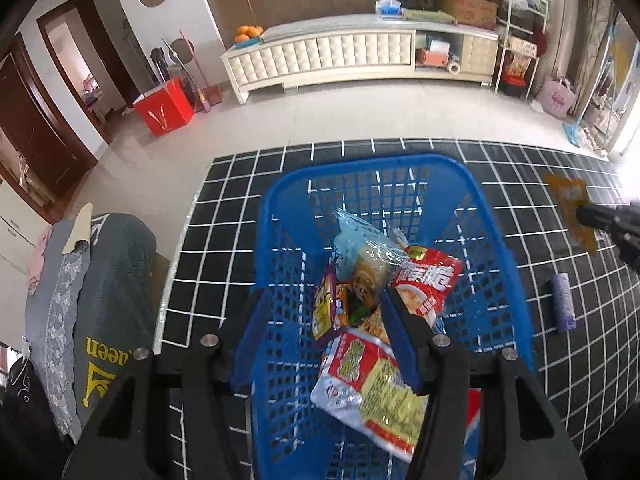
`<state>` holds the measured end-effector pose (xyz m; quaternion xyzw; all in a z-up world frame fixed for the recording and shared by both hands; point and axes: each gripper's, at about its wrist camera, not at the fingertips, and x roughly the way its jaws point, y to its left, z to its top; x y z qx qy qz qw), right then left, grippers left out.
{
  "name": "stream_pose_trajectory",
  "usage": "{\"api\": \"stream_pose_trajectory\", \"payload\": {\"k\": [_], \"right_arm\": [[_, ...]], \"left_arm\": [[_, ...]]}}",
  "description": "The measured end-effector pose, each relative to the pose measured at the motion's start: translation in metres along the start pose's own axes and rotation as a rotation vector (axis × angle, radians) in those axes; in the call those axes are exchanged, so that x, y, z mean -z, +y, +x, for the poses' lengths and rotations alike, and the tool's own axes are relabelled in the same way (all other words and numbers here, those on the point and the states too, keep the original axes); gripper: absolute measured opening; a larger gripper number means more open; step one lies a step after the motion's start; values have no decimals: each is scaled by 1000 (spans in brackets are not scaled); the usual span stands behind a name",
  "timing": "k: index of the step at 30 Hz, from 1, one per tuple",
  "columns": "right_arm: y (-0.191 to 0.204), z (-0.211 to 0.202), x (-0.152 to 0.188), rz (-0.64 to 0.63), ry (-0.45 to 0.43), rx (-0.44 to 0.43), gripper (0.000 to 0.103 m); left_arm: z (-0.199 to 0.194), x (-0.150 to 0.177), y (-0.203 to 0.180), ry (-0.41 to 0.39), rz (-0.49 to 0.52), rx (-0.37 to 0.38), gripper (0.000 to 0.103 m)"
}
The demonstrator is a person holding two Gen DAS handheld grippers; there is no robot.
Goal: Organize snacks
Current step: 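Grasp the orange snack pouch with the right tool, then carry the orange pouch into the basket and open the right tool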
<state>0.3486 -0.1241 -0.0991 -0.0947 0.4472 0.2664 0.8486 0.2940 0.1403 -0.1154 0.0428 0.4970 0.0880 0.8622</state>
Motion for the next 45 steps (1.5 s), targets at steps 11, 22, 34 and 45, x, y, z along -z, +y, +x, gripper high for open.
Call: {"api": "stream_pose_trajectory", "payload": {"k": [11,22,34,45], "right_arm": [[78,-57,-23,-98,-83,-16,5],[132,-35,-34,-134,-34,-62,5],[184,33,-45,-170,79,-104,5],[195,89,-48,-153,181,-61,5]], "left_arm": [[-52,26,36,-74,-45,43,56],[-60,41,68,-96,-75,73,58],[-34,43,102,-70,-88,83,58],[-14,39,116,-54,-95,78,58]]}}
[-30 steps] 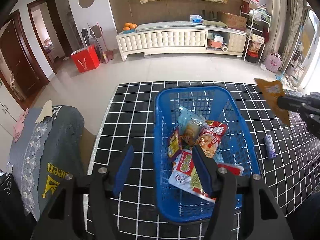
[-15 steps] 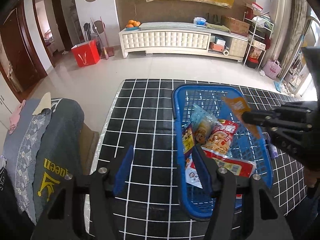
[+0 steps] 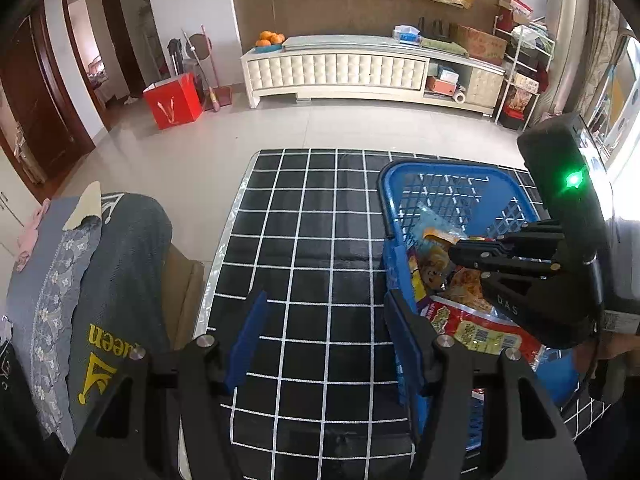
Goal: Organize snacks
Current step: 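Carry the orange pouch into the basket and open the right tool, then move both tools back toward the purple Doublemint pack on the mat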
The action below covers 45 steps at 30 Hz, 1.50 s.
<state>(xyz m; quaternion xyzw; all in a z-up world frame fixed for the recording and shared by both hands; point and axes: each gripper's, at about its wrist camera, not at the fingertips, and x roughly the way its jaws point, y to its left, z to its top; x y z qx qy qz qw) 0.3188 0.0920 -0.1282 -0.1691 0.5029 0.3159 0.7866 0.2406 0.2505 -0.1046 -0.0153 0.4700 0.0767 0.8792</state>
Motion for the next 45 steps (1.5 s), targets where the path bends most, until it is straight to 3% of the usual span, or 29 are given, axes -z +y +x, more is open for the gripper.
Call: {"api": "stream_pose_trajectory", "payload": {"k": [3,6,8,10,13,16,18,27,33,36,40,42,45], "right_arm": [[-1,1,2,13,37,-12,6],[-1,-11,6,4,11,2,10],[-2,-23,10,3,-3,4,19],[-3,-34,11,-6,-24,3,39],[-1,-55,16,-28,-76,45,54],[-1,-75,22,-36,-107,54,57],[-1,-89,28,-43,-122,67,58],[-13,-136,58,6,-210,102,58],[-22,-171,83,33,-292,145,59],[-24,-186,97,40,-328,189,79],[-32,-208,122,56,-393,175,94],[-40,-216,134,97,-420,165,97],[-53,-227,155,154,-458,182,101]], "left_arm": [[0,3,2,9,-24,15,58],[-4,7,-1,9,-15,14,58],[-9,10,-6,3,5,17,58],[-17,12,-12,-11,11,10,58],[-30,15,-19,-37,5,11,58],[-43,16,-27,-55,1,29,60],[-50,16,-32,-72,0,26,67],[-85,22,-59,-156,7,84,67],[-109,32,-83,-245,73,94,67],[-122,37,-96,-289,89,92,67],[-136,45,-109,-346,96,92,82],[-143,50,-116,-372,90,85,87],[-148,57,-126,-390,73,86,103]]}}
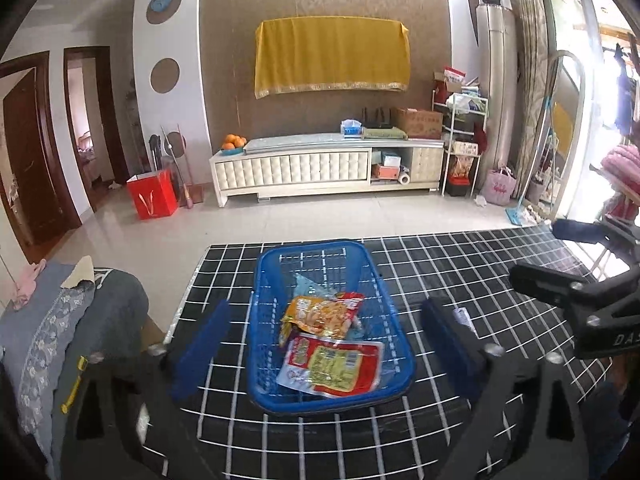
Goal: Organize snacks
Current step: 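Move both tools back toward the purple Doublemint pack on the mat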
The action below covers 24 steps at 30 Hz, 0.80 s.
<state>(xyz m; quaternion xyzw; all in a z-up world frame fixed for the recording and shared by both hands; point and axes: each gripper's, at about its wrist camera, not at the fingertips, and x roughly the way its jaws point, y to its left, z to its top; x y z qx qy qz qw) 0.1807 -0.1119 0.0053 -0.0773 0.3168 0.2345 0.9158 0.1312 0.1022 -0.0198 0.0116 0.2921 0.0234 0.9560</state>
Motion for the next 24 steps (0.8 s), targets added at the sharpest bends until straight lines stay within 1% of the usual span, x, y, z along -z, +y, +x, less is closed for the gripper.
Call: {"api": "stream_pose_trajectory", "payload": {"k": [2,3,5,8,11,13,15,19,24], "right_arm": [[-8,-8,10,3,-22,71,103],[-12,-11,18,-8,-36,124,103],[-22,-15,29,3,-41,163,103],[-43,-18,46,69,-30,173,103],[-58,-20,60,95,-27,196,103],[-69,-20,69,113,-9,192,103],[-78,-20,79,126,16,187,103],[-95,-12,92,152,63,183,103],[-119,0,104,203,108,165,103]], "left_arm": [[-4,4,-8,-13,-25,5,103],[-5,4,-11,-13,-32,10,103],[-5,9,-23,-7,-45,26,103],[0,18,-41,16,-43,42,103],[10,30,-60,52,-42,65,103],[19,38,-75,85,-38,89,103],[27,44,-87,112,-27,96,103],[41,48,-112,150,6,126,103],[62,45,-136,188,44,140,103]]}}
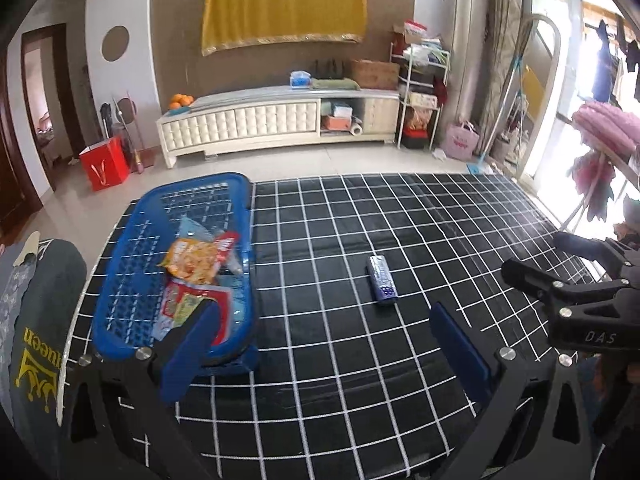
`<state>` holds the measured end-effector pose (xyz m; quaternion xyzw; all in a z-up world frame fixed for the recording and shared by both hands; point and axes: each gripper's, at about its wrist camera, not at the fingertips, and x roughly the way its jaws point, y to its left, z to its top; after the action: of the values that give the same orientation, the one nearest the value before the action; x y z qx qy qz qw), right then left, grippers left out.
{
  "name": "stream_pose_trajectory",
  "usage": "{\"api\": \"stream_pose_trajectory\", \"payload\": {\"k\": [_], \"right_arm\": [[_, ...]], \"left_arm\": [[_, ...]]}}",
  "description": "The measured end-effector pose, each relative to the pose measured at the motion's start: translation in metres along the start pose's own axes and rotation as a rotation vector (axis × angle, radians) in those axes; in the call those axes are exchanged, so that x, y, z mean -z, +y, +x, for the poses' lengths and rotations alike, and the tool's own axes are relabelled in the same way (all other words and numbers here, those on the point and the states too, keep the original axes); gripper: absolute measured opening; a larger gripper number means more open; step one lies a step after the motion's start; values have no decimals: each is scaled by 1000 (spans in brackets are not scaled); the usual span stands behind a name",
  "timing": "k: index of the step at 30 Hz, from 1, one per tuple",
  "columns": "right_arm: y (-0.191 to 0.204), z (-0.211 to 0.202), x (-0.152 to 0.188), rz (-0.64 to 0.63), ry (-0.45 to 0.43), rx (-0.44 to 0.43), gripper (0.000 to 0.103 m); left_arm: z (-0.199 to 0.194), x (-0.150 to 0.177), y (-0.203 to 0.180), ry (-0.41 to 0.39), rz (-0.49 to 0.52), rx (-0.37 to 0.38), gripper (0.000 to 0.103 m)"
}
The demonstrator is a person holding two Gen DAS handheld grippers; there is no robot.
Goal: Organize snacks
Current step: 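Move both tools back toward the purple Doublemint pack on the mat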
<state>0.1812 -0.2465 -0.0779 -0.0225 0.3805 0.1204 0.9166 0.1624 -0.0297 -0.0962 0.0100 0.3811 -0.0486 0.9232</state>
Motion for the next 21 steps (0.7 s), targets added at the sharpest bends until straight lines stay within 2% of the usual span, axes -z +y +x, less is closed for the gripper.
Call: {"api": "stream_pose_trajectory", "payload": {"k": [7,21], "right_arm": [[-29,21,1,62,51,11,103],[-75,71,5,102,140,82,103]], "left_arm": [[40,-15,-18,69,3,26,103],[125,-18,-49,210,35,64,103]]}}
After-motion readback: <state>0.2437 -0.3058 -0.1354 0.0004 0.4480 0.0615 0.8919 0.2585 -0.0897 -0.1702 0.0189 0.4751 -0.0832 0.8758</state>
